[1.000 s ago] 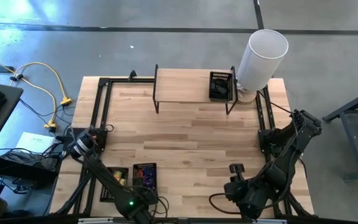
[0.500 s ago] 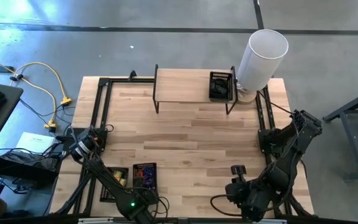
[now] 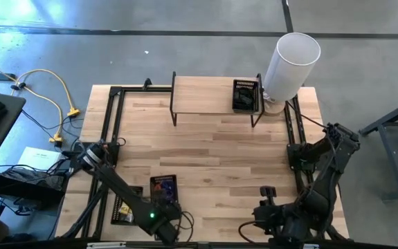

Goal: Pick & Place Office Desk Supplies
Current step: Put the right black basket with the spring key chains on the shelf

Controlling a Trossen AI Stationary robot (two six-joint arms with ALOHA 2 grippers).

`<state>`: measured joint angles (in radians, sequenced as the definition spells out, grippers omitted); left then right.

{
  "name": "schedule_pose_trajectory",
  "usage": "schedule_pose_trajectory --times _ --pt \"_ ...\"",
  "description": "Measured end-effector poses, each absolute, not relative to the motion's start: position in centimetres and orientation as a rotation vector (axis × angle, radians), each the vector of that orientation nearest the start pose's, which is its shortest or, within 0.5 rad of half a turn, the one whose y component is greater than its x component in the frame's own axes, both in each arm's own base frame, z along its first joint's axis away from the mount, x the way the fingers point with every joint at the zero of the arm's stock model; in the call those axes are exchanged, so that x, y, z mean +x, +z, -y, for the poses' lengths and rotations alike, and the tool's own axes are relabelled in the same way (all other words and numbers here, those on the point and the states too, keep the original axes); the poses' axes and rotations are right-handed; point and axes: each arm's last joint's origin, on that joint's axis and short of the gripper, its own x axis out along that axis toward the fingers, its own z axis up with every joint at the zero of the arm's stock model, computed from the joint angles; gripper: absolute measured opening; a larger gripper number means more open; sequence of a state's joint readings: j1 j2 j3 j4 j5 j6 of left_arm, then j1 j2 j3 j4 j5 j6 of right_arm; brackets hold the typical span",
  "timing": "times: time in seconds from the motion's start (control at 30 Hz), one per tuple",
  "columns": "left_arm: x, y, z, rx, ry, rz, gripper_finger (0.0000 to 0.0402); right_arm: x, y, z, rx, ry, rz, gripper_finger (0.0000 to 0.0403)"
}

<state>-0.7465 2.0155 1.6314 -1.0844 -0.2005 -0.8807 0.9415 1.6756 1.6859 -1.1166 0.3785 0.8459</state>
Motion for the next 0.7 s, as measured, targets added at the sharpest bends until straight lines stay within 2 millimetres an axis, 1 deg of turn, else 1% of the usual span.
schedule_pose_trajectory --times 0.13,0.27,0.37,0.5,0.7 --pt "29.7 24.1 24.6 -0.089 0.114 -1.291 0.0001 20.5 34.5 -26.4 0.082 0.054 -0.949 0.0136" --pt "30.0 27.3 22.3 -0.114 0.091 -1.238 0.0001 20.5 34.5 -26.4 0.073 0.026 -0.92 0.0136" --pt "30.6 29.6 20.2 -0.122 0.107 -1.22 0.0 20.5 34.5 -26.2 0.055 0.005 -0.911 0.0136" --pt "31.4 32.3 17.5 -0.056 0.112 -1.236 0.0 20.4 34.4 -25.9 0.02 -0.033 -0.893 0.0136" --pt "33.0 35.3 12.7 0.012 0.106 -1.22 0.0 20.2 34.3 -25.3 -0.024 -0.12 -0.862 0.0136"
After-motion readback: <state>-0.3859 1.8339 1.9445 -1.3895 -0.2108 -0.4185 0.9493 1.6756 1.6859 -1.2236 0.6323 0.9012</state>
